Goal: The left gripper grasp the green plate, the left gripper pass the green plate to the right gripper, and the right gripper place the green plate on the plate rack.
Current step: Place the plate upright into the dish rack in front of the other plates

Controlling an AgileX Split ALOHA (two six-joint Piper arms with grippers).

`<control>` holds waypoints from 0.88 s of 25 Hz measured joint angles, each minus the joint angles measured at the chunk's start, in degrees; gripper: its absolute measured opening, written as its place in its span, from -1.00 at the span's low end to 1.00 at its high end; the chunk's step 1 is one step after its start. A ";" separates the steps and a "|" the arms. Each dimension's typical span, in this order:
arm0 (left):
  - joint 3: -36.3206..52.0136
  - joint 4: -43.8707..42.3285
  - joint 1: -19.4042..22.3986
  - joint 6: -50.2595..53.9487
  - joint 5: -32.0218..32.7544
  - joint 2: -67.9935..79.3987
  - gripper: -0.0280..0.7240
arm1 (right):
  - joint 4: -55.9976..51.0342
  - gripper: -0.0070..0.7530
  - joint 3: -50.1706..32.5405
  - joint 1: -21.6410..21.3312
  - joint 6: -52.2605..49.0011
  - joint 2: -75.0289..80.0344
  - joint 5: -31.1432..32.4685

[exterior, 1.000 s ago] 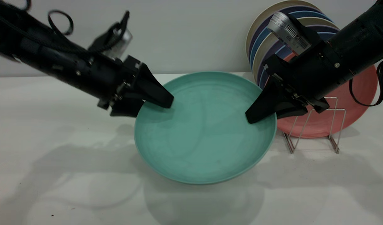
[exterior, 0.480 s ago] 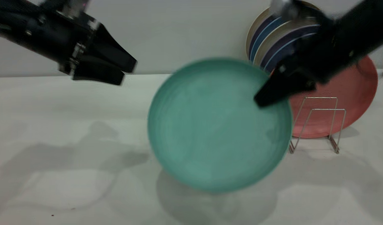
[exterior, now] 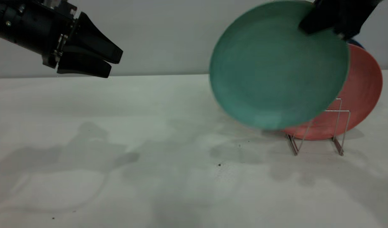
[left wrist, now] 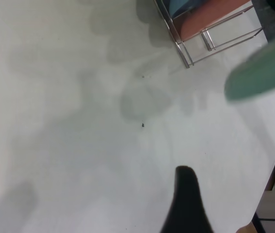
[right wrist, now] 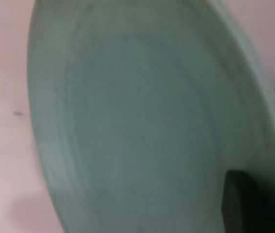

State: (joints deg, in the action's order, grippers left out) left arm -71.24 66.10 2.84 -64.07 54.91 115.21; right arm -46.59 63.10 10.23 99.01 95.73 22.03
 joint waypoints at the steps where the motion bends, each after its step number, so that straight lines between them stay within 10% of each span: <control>1: 0.00 0.00 0.00 0.00 0.00 0.00 0.62 | 0.51 -0.85 -0.05 -0.13 0.01 -0.49 -1.06; 11: 0.00 -0.04 0.00 0.10 0.04 0.00 0.62 | 2.62 -0.85 -0.05 -10.75 2.46 -2.44 0.10; 22: 0.00 -0.04 0.00 0.16 -0.01 0.00 0.62 | 1.97 -0.85 -0.05 -11.81 9.11 -1.38 0.60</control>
State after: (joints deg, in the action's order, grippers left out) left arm -71.24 66.06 2.84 -63.91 54.91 115.21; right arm -44.62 63.05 -1.58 108.12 94.35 22.63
